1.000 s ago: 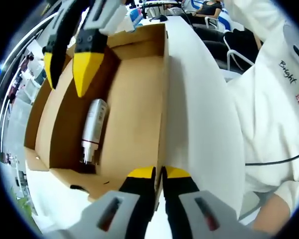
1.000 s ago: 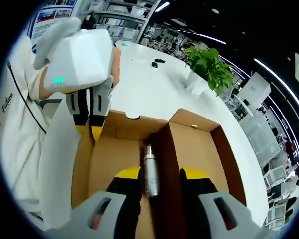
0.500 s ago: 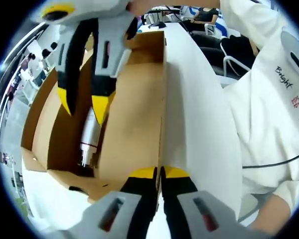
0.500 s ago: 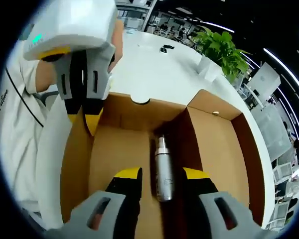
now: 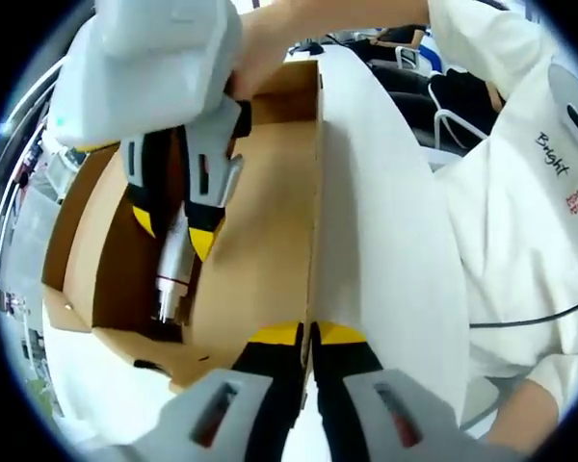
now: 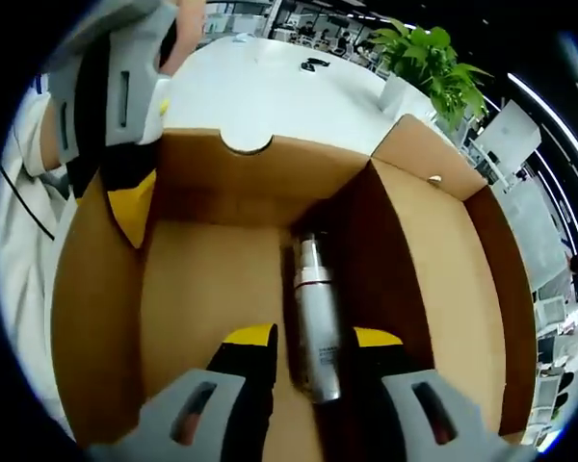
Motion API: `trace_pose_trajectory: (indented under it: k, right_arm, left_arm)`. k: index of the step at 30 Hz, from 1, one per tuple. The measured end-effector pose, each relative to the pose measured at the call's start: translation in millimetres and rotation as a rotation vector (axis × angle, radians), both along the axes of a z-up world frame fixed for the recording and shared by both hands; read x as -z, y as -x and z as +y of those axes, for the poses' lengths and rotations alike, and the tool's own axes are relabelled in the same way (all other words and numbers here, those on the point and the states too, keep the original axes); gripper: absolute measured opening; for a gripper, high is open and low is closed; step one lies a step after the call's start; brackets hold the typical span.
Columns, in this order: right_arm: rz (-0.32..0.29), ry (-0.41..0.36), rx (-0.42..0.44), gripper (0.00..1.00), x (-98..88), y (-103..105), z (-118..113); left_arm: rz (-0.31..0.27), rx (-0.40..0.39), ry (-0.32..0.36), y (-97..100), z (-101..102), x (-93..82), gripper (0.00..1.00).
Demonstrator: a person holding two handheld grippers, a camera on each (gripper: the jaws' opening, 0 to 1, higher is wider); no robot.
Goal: Operate the shoe box by opening the lid, removing the specified soft item, and placing it in the target area until the item is outside and the box remains undamaged.
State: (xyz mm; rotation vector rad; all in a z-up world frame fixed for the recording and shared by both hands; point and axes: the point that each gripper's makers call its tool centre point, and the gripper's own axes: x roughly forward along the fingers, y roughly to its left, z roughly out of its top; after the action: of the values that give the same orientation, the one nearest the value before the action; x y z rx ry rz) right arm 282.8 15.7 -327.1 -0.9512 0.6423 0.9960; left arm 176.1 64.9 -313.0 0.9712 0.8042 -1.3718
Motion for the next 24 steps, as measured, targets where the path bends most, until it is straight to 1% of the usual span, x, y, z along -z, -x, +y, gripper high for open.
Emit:
trace_pose_trajectory:
  k: [1, 3, 4, 6, 7, 9, 12, 15, 21, 22, 24]
  right_arm:
    - [0.000, 0.011, -0.012, 0.28, 0.9, 0, 0]
    - [0.005, 0.012, -0.006, 0.26, 1.1, -1, -2]
    - [0.015, 0.014, -0.007, 0.27, 1.9, -2, -3]
    - [0.058, 0.015, 0.014, 0.28, 6.9, 0, -5]
    - [0.066, 0.016, 0.016, 0.27, 8.2, 1, -7]
    - [0.084, 0.017, 0.020, 0.23, 10.9, 3, -9]
    - [0.092, 0.041, -0.010, 0.22, 13.2, 6, -12]
    - [0.114, 0.051, -0.017, 0.22, 14.1, 10, -16]
    - [0.137, 0.071, -0.010, 0.21, 14.9, 13, -21]
    - [0.159, 0.092, -0.015, 0.21, 14.9, 16, -25]
    - [0.183, 0.113, -0.016, 0.21, 15.5, 19, -30]
  left_arm:
    - [0.001, -0.005, -0.001, -0.1, 0, 0.1, 0.04]
    - [0.002, -0.007, -0.001, 0.1, 0, 0.2, 0.04]
    - [0.002, -0.006, 0.000, 0.1, 0, 0.2, 0.04]
    - [0.002, -0.006, 0.000, 0.3, 0, 0.3, 0.04]
    - [0.003, -0.007, 0.000, 0.4, 0, 0.4, 0.03]
    - [0.005, -0.009, -0.002, 0.6, 0, 0.6, 0.04]
    - [0.002, -0.008, -0.003, 0.6, -1, 0.6, 0.04]
    - [0.002, -0.010, -0.005, 0.5, -1, 0.5, 0.04]
    - [0.001, -0.011, -0.004, 0.4, -1, 0.4, 0.04]
    - [-0.001, -0.011, -0.004, 0.5, -1, 0.4, 0.04]
    - [0.000, -0.012, -0.001, 0.4, -1, 0.2, 0.04]
